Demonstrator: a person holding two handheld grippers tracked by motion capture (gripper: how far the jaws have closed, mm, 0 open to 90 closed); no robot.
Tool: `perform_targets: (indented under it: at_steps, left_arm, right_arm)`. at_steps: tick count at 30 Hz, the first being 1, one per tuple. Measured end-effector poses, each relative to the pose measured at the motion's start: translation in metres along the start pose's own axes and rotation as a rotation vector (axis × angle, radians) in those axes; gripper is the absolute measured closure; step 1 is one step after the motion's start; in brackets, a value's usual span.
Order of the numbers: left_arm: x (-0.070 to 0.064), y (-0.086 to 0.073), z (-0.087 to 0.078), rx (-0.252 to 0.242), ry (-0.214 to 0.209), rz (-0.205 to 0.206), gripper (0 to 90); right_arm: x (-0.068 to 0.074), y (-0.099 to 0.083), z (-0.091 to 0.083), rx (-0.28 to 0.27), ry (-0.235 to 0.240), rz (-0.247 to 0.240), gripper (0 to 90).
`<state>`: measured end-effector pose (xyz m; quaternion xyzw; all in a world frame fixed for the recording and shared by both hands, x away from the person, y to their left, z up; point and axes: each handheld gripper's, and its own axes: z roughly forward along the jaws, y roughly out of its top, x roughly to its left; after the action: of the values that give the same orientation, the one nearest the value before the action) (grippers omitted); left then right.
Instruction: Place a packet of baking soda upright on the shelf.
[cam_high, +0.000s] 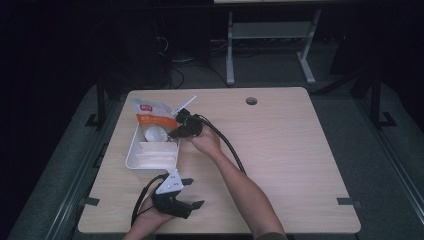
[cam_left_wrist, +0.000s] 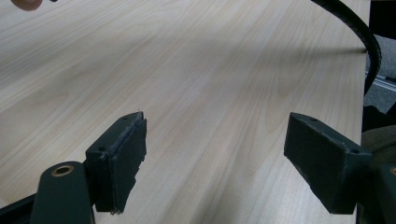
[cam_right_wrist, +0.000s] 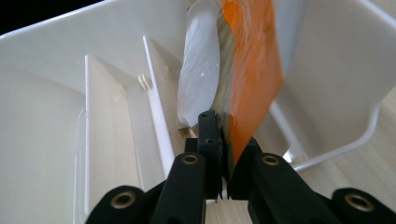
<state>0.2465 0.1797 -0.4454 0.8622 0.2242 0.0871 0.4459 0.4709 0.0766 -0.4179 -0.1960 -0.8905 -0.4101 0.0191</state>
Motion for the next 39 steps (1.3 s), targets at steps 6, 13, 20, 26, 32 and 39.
perform_targets:
  at_steps: [6, 13, 20, 26, 32, 39]
  left_arm:
    - [0.0, 0.0, 0.0, 0.002, 0.0, 0.0, 20.7]
    - [-0.001, 0.0, 0.002, 0.012, -0.002, 0.011, 20.7]
    - [0.001, 0.0, 0.001, 0.01, 0.0, 0.01, 20.7]
    - [0.001, 0.001, 0.001, 0.009, 0.002, 0.008, 20.7]
    - [0.003, 0.001, 0.002, 0.01, 0.007, 0.006, 20.6]
    - [0.005, 0.001, 0.003, 0.011, 0.011, 0.007, 20.4]
  right_arm:
    - [0.0, -0.002, 0.002, 0.004, -0.006, 0.008, 89.6]
    - [-0.001, -0.005, 0.004, 0.005, -0.016, 0.012, 89.1]
    - [0.001, -0.002, -0.004, -0.03, -0.011, 0.016, 83.0]
    - [-0.001, 0.0, -0.021, -0.066, 0.003, 0.024, 78.5]
    - [-0.002, -0.003, -0.032, -0.073, 0.005, 0.03, 75.6]
    - [0.0, -0.009, -0.048, -0.074, 0.021, 0.036, 67.2]
